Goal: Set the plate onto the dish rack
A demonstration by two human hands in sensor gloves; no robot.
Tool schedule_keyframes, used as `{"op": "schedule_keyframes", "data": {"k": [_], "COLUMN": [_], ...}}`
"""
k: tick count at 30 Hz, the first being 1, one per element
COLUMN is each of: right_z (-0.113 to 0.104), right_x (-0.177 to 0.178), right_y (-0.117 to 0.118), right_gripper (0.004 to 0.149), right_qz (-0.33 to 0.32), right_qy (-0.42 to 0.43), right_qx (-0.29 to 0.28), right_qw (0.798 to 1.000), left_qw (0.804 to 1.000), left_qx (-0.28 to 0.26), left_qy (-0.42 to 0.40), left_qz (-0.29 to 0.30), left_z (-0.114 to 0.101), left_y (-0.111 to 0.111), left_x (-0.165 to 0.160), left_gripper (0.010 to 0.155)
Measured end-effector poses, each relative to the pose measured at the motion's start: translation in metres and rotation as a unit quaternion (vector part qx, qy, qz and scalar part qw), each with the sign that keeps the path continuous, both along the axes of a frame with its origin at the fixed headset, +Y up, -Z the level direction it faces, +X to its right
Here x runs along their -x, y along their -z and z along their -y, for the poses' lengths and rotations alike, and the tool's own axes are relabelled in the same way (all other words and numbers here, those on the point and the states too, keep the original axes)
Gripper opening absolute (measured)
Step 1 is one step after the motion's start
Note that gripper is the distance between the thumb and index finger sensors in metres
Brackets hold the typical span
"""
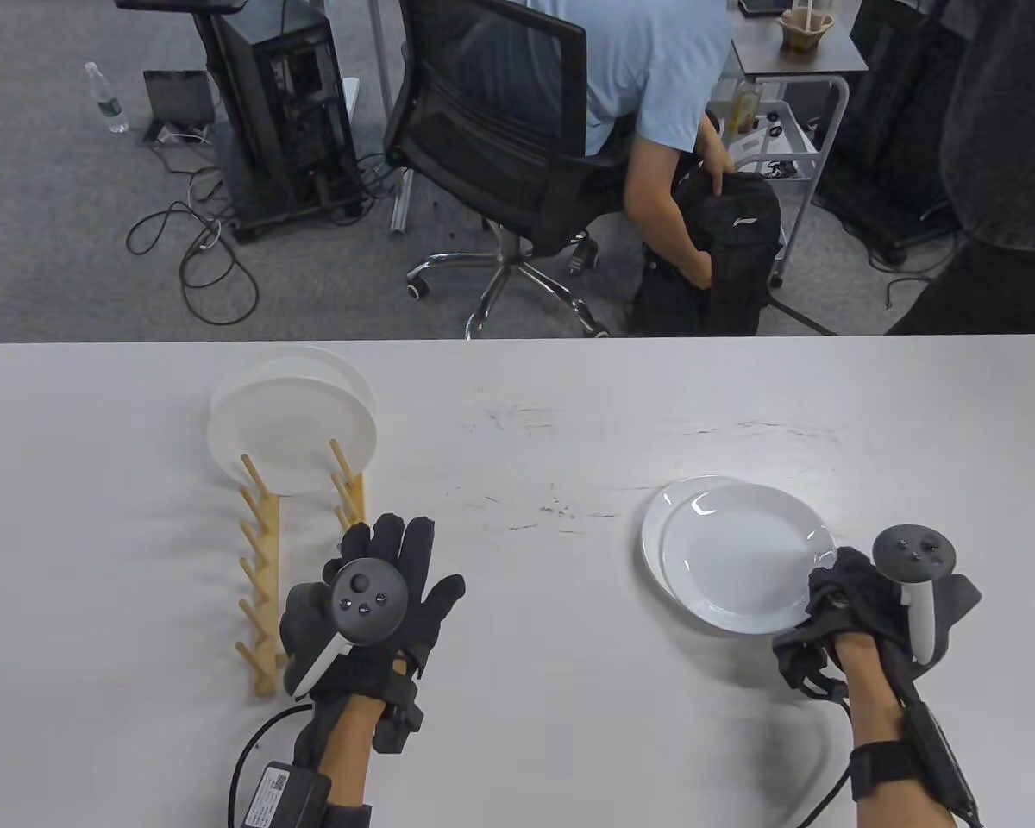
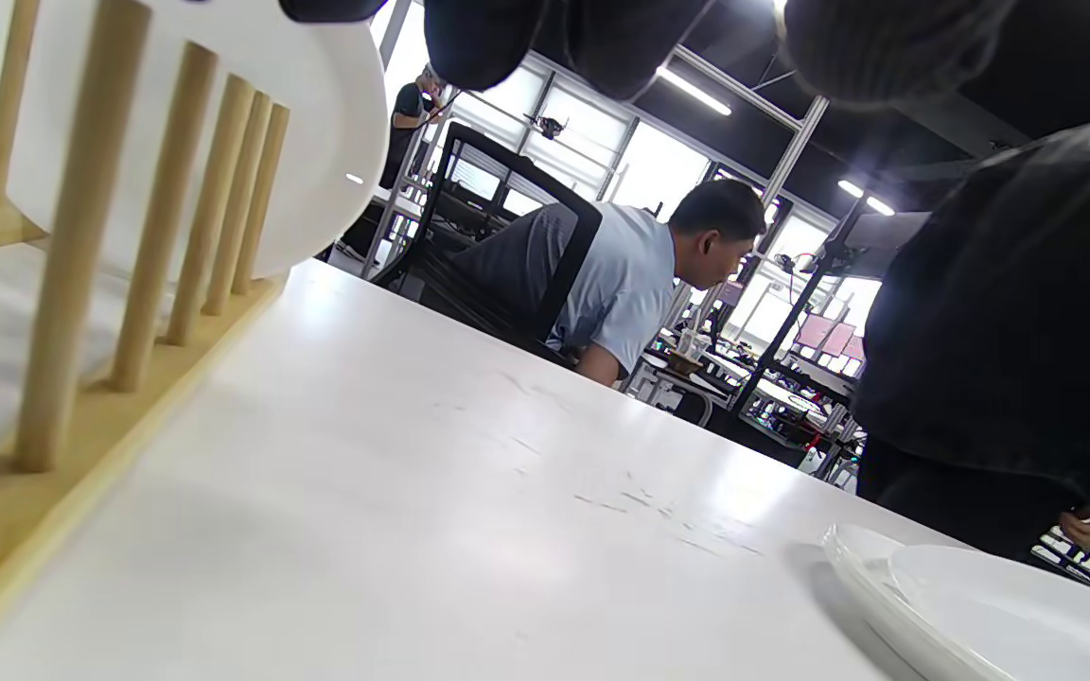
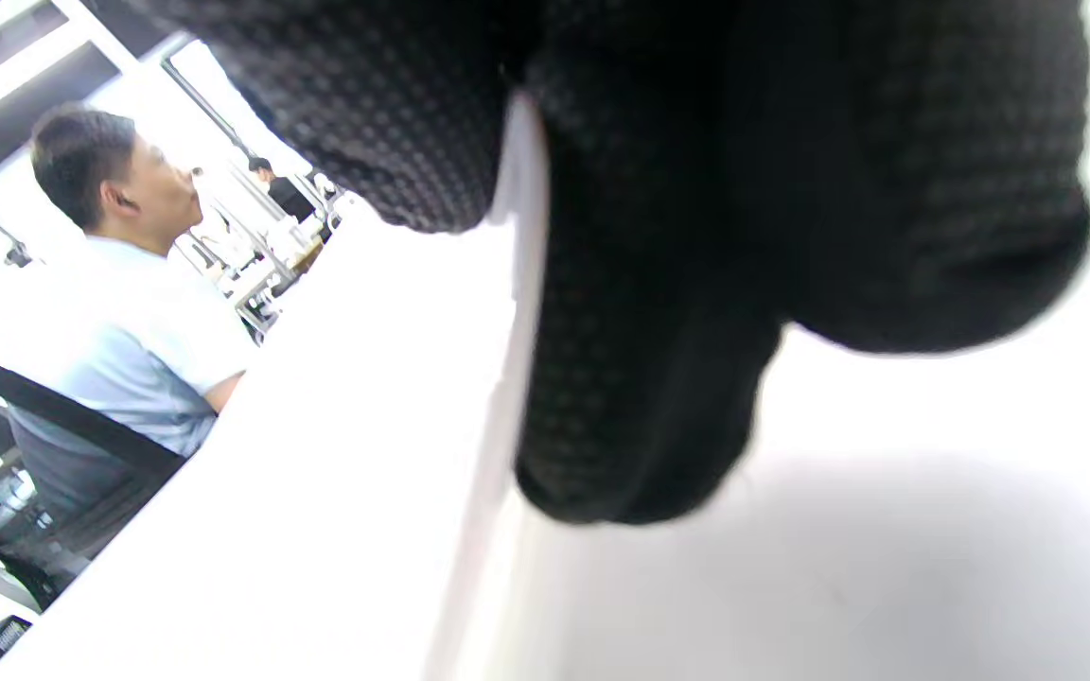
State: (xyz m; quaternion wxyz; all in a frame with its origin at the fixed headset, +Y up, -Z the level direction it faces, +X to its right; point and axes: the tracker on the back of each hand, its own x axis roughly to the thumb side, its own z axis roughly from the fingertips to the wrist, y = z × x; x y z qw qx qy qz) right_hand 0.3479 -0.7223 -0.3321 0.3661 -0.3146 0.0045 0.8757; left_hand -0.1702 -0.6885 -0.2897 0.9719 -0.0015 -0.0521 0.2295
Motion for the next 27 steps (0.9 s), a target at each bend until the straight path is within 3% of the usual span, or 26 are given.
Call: {"op": "schedule_keyframes", "data": {"k": [3, 6, 10, 15, 21, 27], "right_z": [-0.019, -0.034, -0.045, -0.047, -0.027, -0.006], "right_x": [0.0, 0.009, 0.02, 0.023, 0.044, 0.08], "right_y": [-0.006, -0.014, -0.024, -0.033, -0.028, -0.024], "right_gripper": [0.054, 0.058, 0.066, 0.062, 0.059, 0.059], "right_qz": [-0.014, -0.035, -0.049, -0.039, -0.079, -0.128], "right_qy": [0.016, -0.025, -0.017, 0.124, 0.311, 0.416], "right_qx": [-0.069, -0.116, -0.166, -0.223, -0.196, -0.136], "right_qw": [0.997, 0.992, 0.985, 0.966, 0.926, 0.89], "left_qw": [1.0, 1.0, 1.0, 0.999, 0.997, 0.991], "left_qx": [0.003, 0.005, 0.006, 0.012, 0.025, 0.013], "left_qy": [0.001, 0.0, -0.006, -0.013, -0.041, -0.103], "left_qz": [0.004, 0.008, 0.015, 0.029, 0.056, 0.081], "left_z": [0.001, 0.001, 0.002, 0.005, 0.01, 0.011], "left_y": [0.0, 0.0, 0.0, -0.001, 0.001, 0.0], "left_x": [-0.002, -0.003, -0.006, -0.011, -0.018, -0.029], "left_gripper": [0.078, 0.078, 0.078, 0.078, 0.076, 0.073]}}
